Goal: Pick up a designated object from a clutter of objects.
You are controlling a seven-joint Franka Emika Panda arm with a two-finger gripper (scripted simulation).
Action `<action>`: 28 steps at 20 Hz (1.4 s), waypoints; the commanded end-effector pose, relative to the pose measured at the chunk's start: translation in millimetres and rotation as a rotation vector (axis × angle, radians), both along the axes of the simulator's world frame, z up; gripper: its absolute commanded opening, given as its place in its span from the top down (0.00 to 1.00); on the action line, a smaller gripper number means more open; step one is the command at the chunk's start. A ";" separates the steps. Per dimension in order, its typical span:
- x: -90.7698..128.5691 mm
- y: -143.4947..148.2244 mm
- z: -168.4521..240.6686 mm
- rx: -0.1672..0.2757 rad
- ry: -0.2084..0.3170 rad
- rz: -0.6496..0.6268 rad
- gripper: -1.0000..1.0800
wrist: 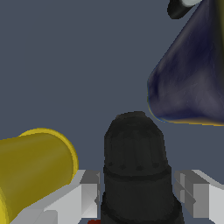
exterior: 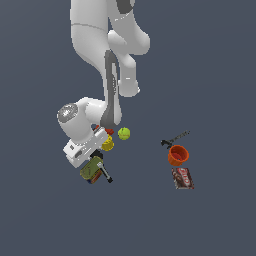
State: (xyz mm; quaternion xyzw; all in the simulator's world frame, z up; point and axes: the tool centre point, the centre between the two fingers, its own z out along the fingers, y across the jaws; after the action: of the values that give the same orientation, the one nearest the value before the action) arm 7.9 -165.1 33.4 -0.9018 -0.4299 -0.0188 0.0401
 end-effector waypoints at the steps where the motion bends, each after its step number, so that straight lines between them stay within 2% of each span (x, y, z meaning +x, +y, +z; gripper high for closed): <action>1: -5.6 1.2 -7.8 0.005 0.015 -0.001 1.00; 9: 0.1 1.6 2.1 -0.002 0.000 0.000 1.00; 15: 1.5 15.8 20.4 -0.002 0.002 0.001 1.00; 21: 4.6 45.6 59.0 -0.002 0.004 0.001 1.00; 28: 10.9 97.2 125.8 -0.002 0.007 0.002 1.00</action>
State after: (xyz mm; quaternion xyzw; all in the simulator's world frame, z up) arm 16.1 -79.9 141.1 -0.9016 -0.4303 -0.0132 0.0424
